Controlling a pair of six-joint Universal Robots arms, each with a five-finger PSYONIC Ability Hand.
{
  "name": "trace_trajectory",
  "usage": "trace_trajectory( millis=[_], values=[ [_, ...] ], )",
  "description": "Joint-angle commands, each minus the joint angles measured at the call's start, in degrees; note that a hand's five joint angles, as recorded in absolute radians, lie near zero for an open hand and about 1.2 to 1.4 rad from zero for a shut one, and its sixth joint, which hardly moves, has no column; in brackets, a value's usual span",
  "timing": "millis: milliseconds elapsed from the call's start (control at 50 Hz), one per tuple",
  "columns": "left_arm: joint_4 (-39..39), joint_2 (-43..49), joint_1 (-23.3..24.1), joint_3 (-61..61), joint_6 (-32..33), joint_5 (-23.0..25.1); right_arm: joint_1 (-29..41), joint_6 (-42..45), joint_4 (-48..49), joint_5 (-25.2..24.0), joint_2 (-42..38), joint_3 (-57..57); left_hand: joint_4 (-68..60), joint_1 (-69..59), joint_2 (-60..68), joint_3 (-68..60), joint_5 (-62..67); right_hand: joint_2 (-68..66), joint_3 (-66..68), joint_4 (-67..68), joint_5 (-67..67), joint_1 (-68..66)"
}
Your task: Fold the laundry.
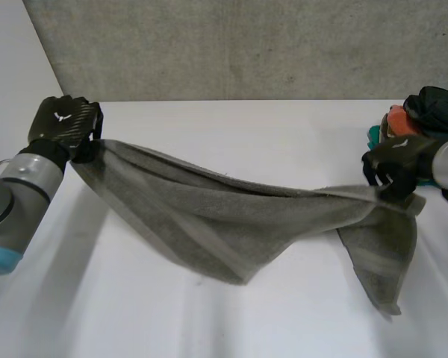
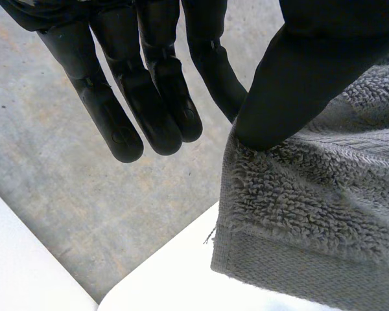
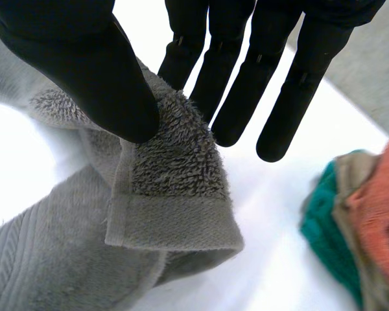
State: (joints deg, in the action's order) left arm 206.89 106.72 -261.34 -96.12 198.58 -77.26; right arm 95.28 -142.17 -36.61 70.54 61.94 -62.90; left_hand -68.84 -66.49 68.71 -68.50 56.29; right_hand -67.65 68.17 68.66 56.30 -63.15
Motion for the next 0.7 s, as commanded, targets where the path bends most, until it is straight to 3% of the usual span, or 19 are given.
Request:
trace_trajectory(
  millis=[20, 100, 120, 200, 260, 340, 460, 700],
  values=[
    [0.2, 11.0, 1.0, 14.3, 1.4, -0.7, 5.4, 0.7, 4.7, 5.1, -8.5, 9.6, -11.2, -13.5, 11.3, -11.5, 13.7, -12.4, 11.8, 11.3, 13.7, -16.9],
    [1.7, 13.2, 2.4, 28.0, 1.2, -0.8, 9.1, -5.1, 21.1, 10.4, -8.3, 18.5, -11.2, -13.5, 11.3, -11.5, 13.7, -12.4, 11.8, 11.3, 13.7, -16.9],
    [2.4, 13.3, 2.9, 30.7, 1.1, -0.9, 10.2, -8.8, 30.4, 12.4, -6.9, 18.7, -11.2, -13.5, 11.3, -11.5, 13.7, -12.4, 11.8, 11.3, 13.7, -16.9],
    [8.4, 13.0, 3.9, 39.0, 0.5, -3.0, 10.3, -16.4, 54.8, 15.7, 0.0, 12.5, -11.2, -13.5, 11.3, -11.5, 13.7, -12.4, 11.8, 11.3, 13.7, -16.9],
    [15.6, 12.4, 4.0, 40.1, 0.1, -6.1, 10.7, -17.2, 62.6, 15.7, 2.4, 8.6, -11.2, -13.5, 11.3, -11.5, 13.7, -12.4, 11.8, 11.3, 13.7, -16.9],
    [19.6, 11.1, 4.1, 38.6, -0.4, -7.6, 10.8, -17.1, 62.9, 15.4, 2.4, 7.8, -11.2, -13.5, 11.3, -11.5, 13.7, -12.4, 11.8, 11.3, 13.7, -16.9],
    [18.1, 11.0, 4.0, 30.2, -0.4, -7.4, 10.8, -17.1, 59.2, 13.6, 0.7, 6.3, -11.2, -13.5, 11.3, -11.5, 13.7, -12.4, 11.8, 11.3, 13.7, -16.9],
    [18.1, 10.1, 3.6, 6.0, 0.1, -3.9, 10.7, -14.8, 47.8, 11.6, -6.1, -2.6, -11.2, -13.5, 11.3, -11.5, 13.7, -12.4, 11.8, 11.3, 13.7, -16.9]
  ],
)
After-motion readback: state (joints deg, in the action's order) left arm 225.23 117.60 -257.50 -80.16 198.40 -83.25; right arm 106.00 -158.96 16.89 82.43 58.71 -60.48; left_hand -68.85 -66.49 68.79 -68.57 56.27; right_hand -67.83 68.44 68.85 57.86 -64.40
